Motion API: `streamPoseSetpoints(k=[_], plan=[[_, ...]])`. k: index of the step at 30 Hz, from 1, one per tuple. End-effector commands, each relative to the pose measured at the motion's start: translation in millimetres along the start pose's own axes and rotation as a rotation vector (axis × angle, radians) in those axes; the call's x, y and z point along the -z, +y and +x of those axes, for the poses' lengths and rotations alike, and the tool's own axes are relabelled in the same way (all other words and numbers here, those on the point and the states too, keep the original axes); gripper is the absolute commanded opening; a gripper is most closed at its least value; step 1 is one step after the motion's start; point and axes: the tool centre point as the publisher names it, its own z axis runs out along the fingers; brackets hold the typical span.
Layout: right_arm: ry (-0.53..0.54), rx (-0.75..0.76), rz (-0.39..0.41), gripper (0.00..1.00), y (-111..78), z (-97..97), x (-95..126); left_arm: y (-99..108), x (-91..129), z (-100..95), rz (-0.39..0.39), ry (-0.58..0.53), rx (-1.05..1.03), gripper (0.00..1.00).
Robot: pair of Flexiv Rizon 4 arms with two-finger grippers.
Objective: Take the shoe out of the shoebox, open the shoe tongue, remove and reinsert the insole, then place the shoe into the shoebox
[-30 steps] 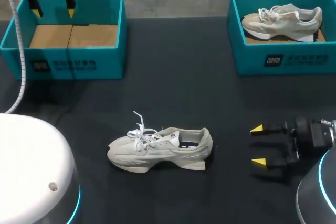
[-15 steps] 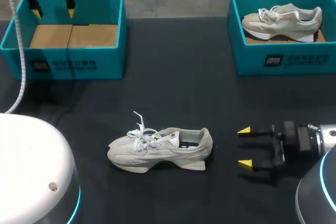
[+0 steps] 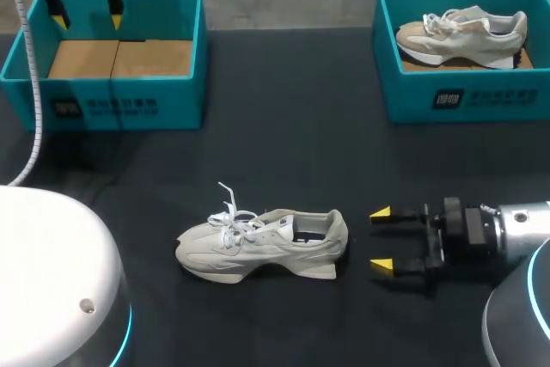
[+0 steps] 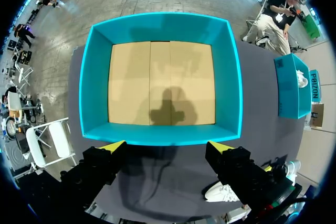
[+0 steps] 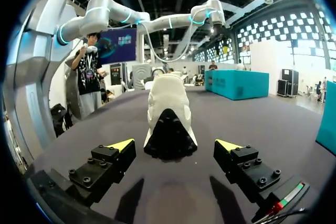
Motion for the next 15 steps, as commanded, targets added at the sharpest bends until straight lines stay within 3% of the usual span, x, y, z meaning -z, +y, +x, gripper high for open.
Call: streamPoseSetpoints(k=[1,15], plan=[[0.004,-0.001,-0.008,1.0,-2.2,-3.3,-13,0,0,0.0,0.0,-0.001,0.0,1.0],[0.026,0.047,-0.029,1.0,6.4,3.9,-46,0,0,0.0,0.0,-0.001,0.0,1.0]])
